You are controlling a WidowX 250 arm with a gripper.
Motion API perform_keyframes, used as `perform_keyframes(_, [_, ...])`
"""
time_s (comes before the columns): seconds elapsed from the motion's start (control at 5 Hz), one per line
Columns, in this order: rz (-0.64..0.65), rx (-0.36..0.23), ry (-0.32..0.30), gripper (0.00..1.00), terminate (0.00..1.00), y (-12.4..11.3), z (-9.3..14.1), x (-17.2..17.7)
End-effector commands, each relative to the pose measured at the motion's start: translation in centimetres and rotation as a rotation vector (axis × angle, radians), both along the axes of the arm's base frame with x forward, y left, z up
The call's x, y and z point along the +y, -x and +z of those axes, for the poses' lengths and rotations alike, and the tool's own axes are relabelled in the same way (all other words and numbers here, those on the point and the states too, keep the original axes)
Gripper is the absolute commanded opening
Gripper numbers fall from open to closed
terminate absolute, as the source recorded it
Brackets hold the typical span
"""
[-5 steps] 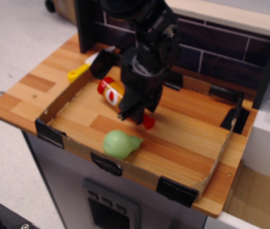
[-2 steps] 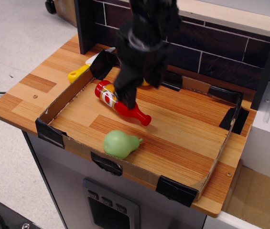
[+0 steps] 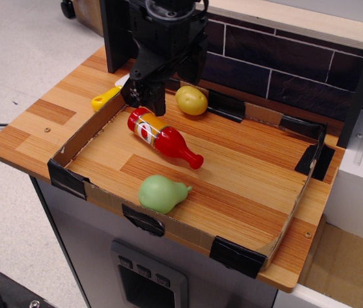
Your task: Topple hot sauce bottle
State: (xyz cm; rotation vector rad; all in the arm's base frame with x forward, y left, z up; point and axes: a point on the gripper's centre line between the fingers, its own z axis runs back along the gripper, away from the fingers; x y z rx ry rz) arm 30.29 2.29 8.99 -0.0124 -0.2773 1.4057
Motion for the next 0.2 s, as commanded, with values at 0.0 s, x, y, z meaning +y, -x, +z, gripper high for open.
perform_keyframes(0.0, [0.000, -0.062, -0.002, 1.00, 1.00, -0.68, 2.07, -0.14])
